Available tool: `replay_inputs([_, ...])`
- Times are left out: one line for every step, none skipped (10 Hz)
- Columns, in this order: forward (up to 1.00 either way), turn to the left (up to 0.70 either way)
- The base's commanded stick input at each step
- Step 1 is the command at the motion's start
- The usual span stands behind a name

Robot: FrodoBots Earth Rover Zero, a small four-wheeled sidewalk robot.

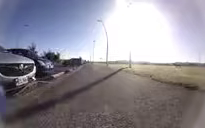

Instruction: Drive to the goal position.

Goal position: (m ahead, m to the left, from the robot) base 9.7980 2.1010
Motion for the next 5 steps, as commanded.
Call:
replay_inputs([0.70,0.00])
replay_inputs([0.70,0.00])
replay_inputs([0.70,0.00])
replay_inputs([0.70,0.00])
replay_inputs([0.70,0.00])
